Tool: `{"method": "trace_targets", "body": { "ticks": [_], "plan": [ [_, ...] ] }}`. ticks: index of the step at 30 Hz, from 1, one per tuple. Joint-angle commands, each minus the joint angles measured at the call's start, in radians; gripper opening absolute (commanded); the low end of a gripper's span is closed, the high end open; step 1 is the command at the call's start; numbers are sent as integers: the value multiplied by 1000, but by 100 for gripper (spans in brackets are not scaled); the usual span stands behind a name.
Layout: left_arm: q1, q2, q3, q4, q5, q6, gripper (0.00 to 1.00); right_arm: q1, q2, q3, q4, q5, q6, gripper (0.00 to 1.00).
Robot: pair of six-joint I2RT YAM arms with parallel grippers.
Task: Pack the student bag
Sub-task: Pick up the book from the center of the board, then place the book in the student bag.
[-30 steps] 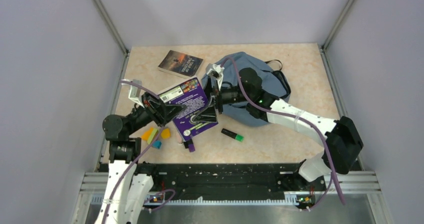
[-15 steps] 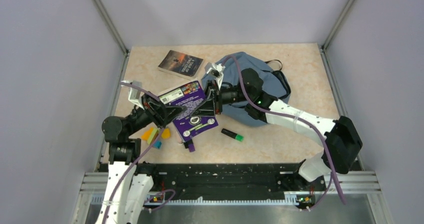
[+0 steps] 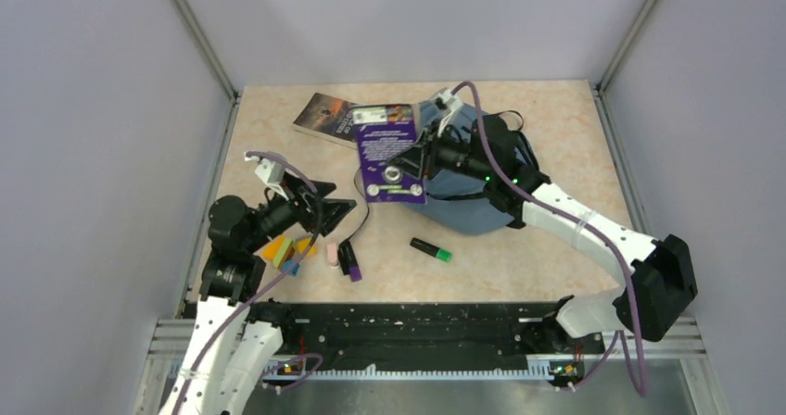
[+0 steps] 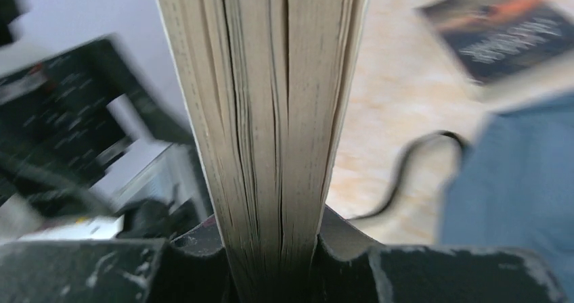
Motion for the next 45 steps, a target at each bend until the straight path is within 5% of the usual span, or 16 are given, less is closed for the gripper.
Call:
{"method": "trace_targets", "body": {
  "ticks": [1, 7, 12, 20, 28, 35, 42, 44, 45],
  "plan": [
    [-135, 79, 5, -83, -207, 160, 84, -151, -72, -29, -60, 166, 63, 0],
    [-399, 285, 19, 51, -373, 208, 84, -306, -193, -72, -176, 256, 22, 0],
    [-529, 546, 40, 315, -444, 176, 83, -483, -306, -53, -337, 354, -31, 0],
    [-710, 996, 401, 323, -487, 288, 82, -673, -386, 16, -537, 587, -115, 0],
    [-744, 1237, 671, 211, -555, 406, 84, -672, -463, -32, -588, 640, -134, 0],
    [-747, 1374, 791, 165, -445, 385, 85, -671, -512, -41, -628, 699, -150, 0],
    [-768, 1467, 884, 77, -488, 414, 88, -671, -564, -76, -672, 811, -159, 0],
    [-769, 1474, 910, 50, -529, 414, 68, -671, -605, -111, -649, 798, -144, 0],
    [-769, 1469, 915, 49, -556, 409, 48, -671, -624, -129, -635, 786, -138, 0]
  ]
}}
